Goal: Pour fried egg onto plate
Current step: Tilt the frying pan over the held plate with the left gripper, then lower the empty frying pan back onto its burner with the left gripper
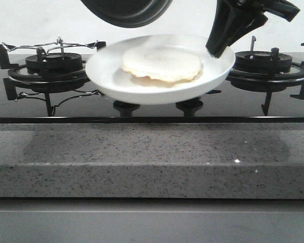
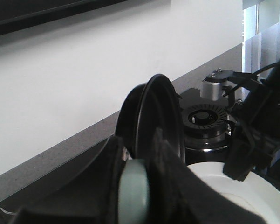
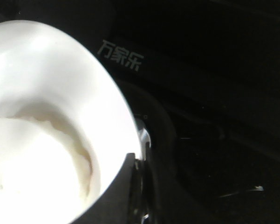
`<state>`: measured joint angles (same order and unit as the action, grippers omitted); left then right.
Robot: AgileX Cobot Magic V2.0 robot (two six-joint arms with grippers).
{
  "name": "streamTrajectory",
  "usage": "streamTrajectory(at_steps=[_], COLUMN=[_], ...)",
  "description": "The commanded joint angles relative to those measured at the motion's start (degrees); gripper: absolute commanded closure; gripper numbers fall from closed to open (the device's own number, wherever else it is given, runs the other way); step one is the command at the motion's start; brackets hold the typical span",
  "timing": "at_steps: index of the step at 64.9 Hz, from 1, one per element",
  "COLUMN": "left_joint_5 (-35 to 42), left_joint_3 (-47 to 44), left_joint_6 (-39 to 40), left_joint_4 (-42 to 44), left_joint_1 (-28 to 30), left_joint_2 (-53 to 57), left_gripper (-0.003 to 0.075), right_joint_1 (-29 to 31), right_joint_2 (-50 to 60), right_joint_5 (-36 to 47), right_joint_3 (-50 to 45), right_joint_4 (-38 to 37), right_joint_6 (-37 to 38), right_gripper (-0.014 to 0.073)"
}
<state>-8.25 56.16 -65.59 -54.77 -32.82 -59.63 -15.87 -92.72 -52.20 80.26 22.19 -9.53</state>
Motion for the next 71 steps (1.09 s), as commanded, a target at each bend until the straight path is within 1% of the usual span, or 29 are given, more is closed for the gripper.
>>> streamTrajectory(at_steps=[1,5,9,13,17,22,27,39,41,44,48,54,62,71], left_joint_5=[5.6,8.3,8.7,7.9,5.2,-1.1,-8.3,-32.4,-35.8,-38.1,-40.4,-41.9,-42.9,-44.6], left_joint_3=[2.1,2.1,2.1,2.1,2.1,2.1,2.1,2.1,2.2,2.8,3.4,4.3,6.4,9.3], left_joint_6=[0.2,0.2,0.2,0.2,0.2,0.2,0.2,0.4,1.9,6.0,9.6,14.4,17.8,21.8], left_joint_4=[-4.1,-9.9,-13.8,-18.1,-22.4,-27.2,-33.3,-51.2,-51.8,-51.8,-51.8,-51.8,-51.8,-51.8], left_joint_1=[0.5,1.3,2.7,5.0,7.5,12.3,18.5,35.3,37.5,40.3,43.7,47.7,50.8,52.0], left_joint_2=[1.4,1.4,1.4,1.3,0.9,-0.1,-1.7,-8.7,-10.0,-12.3,-14.7,-18.5,-22.8,-27.7], left_gripper=[0.0739,0.0739,0.0739,0.0739,0.0739,0.0739,0.0739,0.0739,0.0739,0.0739,0.0739,0.0739,0.0739,0.0739], right_joint_1=[0.1,0.1,0.1,0.1,0.1,0.1,0.1,0.1,0.1,0.1,0.1,0.1,0.1,0.1], right_joint_2=[2.7,2.7,2.7,2.7,2.7,2.7,2.7,2.7,2.7,2.7,2.7,2.7,2.7,2.7], right_joint_5=[2.2,2.2,2.2,2.2,2.2,2.2,2.2,2.2,2.2,2.2,2.2,2.2,2.2,2.2], right_joint_3=[1.5,1.5,1.5,1.5,1.5,1.5,1.5,1.5,1.5,1.5,1.5,1.5,1.5,1.5], right_joint_4=[2.2,2.2,2.2,2.2,2.2,2.2,2.2,2.2,2.2,2.2,2.2,2.2,2.2,2.2], right_joint_6=[-0.4,-0.4,-0.4,-0.4,-0.4,-0.4,-0.4,-0.4,-0.4,-0.4,-0.4,-0.4,-0.4,-0.4], right_gripper=[0.0654,0.0654,0.0654,0.0654,0.0654,0.0654,0.0654,0.0654,0.0654,0.0654,0.0654,0.0654,0.0654,0.0654])
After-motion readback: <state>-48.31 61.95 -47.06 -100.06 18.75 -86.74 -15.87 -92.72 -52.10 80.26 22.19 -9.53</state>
